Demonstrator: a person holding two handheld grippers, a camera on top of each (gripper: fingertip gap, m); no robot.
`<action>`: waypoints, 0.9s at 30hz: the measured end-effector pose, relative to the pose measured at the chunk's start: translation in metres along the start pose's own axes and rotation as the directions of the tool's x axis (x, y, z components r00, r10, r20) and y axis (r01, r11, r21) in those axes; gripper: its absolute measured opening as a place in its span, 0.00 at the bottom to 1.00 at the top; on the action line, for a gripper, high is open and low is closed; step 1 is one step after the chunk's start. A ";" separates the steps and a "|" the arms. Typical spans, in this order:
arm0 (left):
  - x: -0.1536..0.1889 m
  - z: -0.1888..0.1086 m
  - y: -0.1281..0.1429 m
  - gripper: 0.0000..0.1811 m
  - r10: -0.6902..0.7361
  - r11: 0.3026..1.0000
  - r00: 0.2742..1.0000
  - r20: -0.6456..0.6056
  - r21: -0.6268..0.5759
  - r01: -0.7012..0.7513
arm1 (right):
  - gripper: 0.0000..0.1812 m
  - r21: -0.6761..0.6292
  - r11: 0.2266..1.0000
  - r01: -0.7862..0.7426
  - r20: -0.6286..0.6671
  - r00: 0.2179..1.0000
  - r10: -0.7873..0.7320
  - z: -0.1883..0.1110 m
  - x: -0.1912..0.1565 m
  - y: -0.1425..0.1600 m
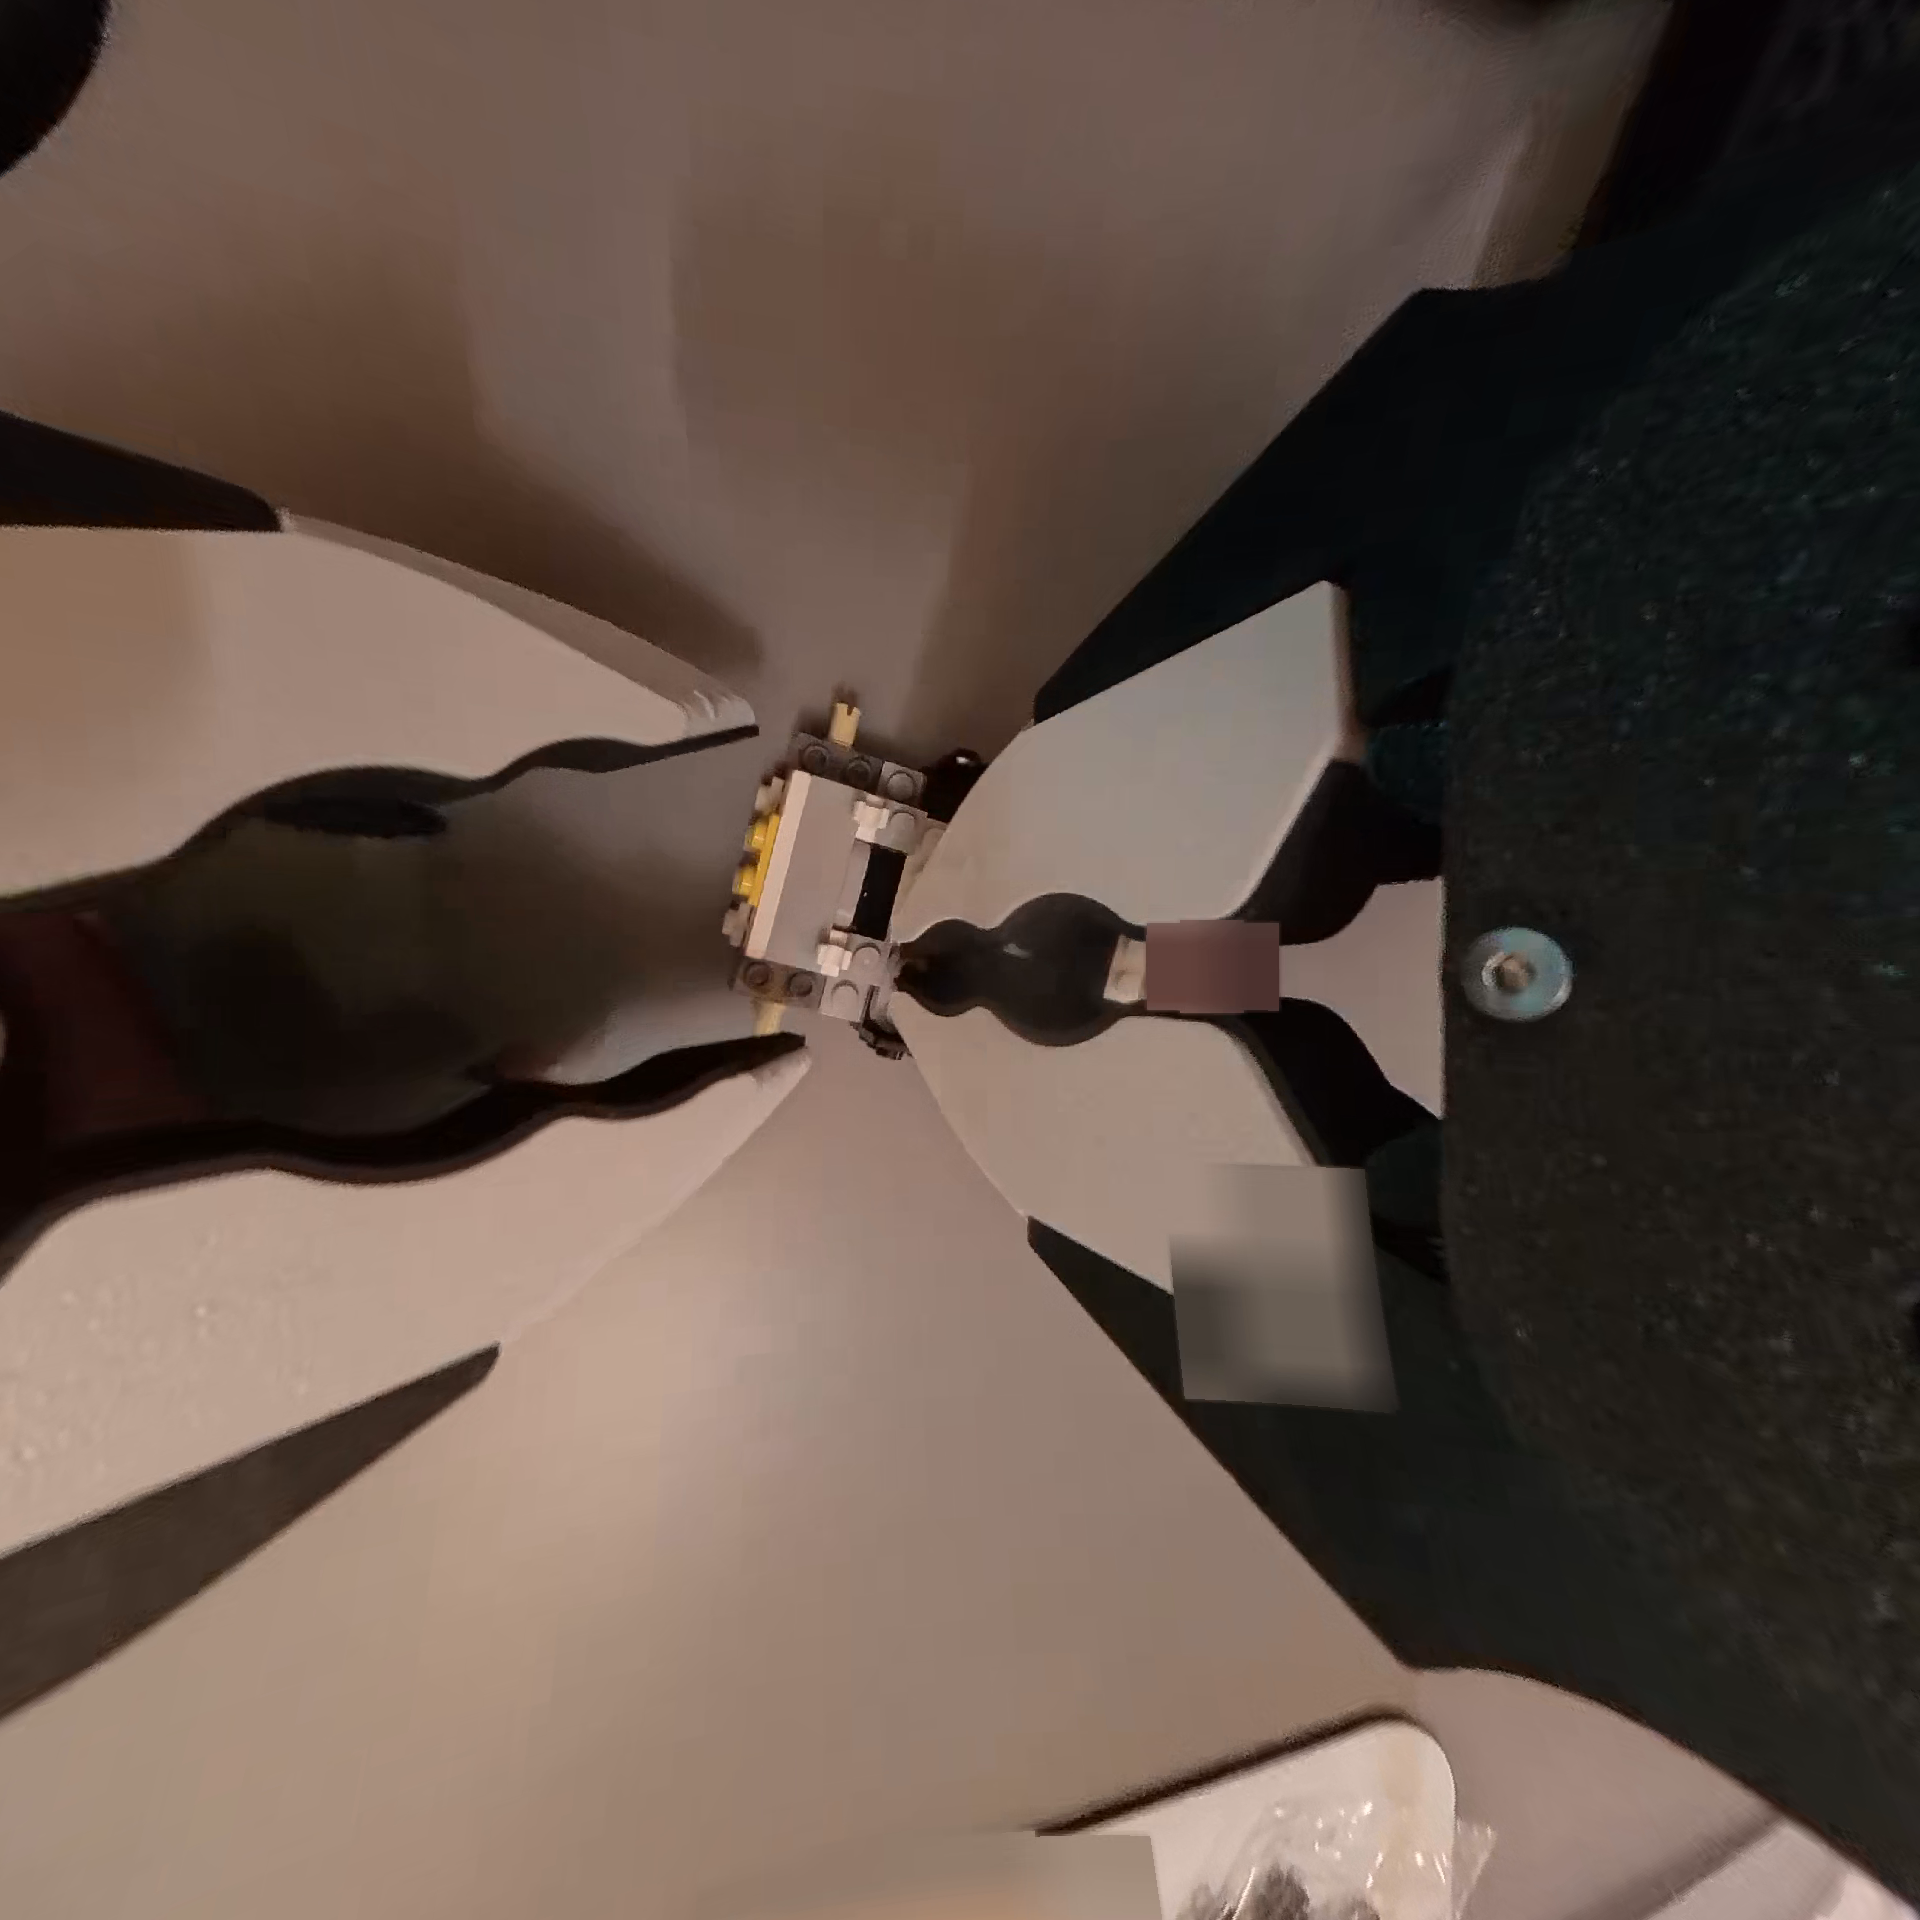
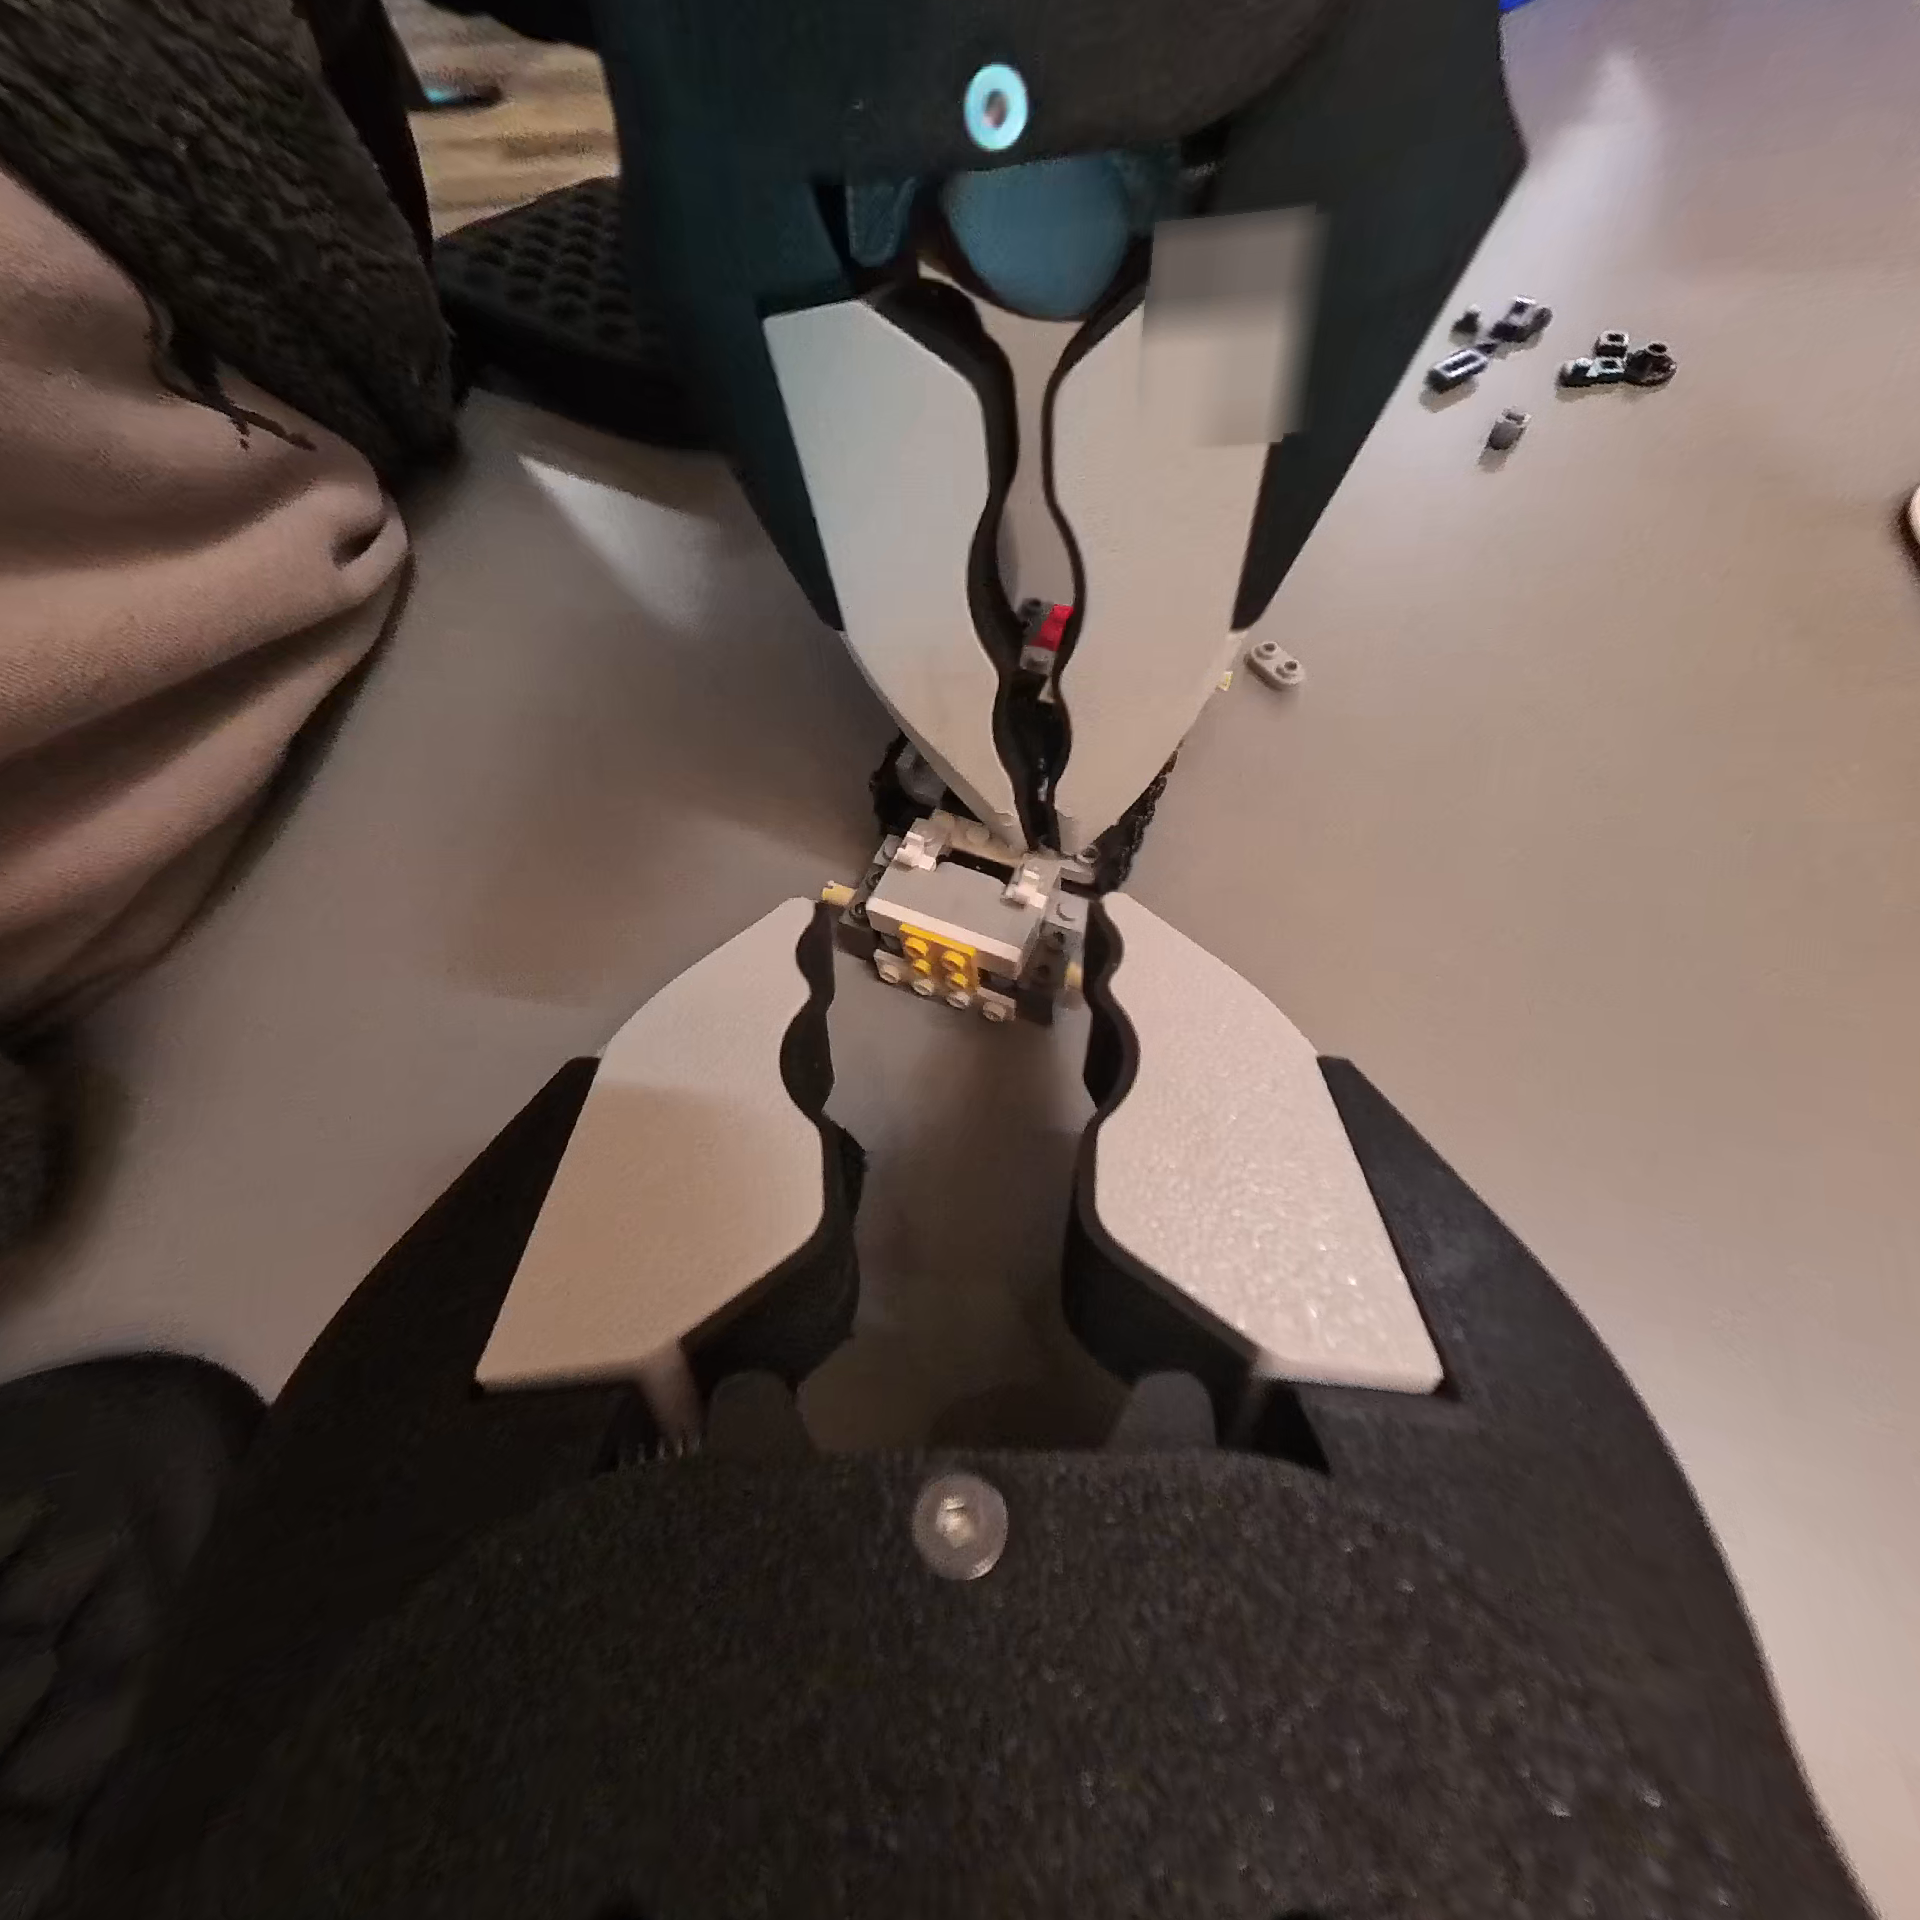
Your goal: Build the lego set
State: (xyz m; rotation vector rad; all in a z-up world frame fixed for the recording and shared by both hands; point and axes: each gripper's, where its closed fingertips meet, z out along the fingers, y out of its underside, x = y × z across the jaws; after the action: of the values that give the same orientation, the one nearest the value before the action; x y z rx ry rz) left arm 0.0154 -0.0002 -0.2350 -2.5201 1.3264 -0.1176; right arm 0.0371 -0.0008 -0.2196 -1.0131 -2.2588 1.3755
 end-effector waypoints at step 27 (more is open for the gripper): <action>0.000 -0.005 0.004 0.08 0.352 0.933 0.936 0.010 -0.081 -0.350 | 0.24 0.049 0.984 -0.173 0.005 0.985 0.173 -0.018 0.019 0.004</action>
State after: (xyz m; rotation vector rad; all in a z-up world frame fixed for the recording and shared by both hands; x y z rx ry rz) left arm 0.0115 -0.0029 -0.2317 -2.2887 1.7774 0.0427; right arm 0.0356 0.0256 -0.2161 -1.2166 -2.1688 1.4929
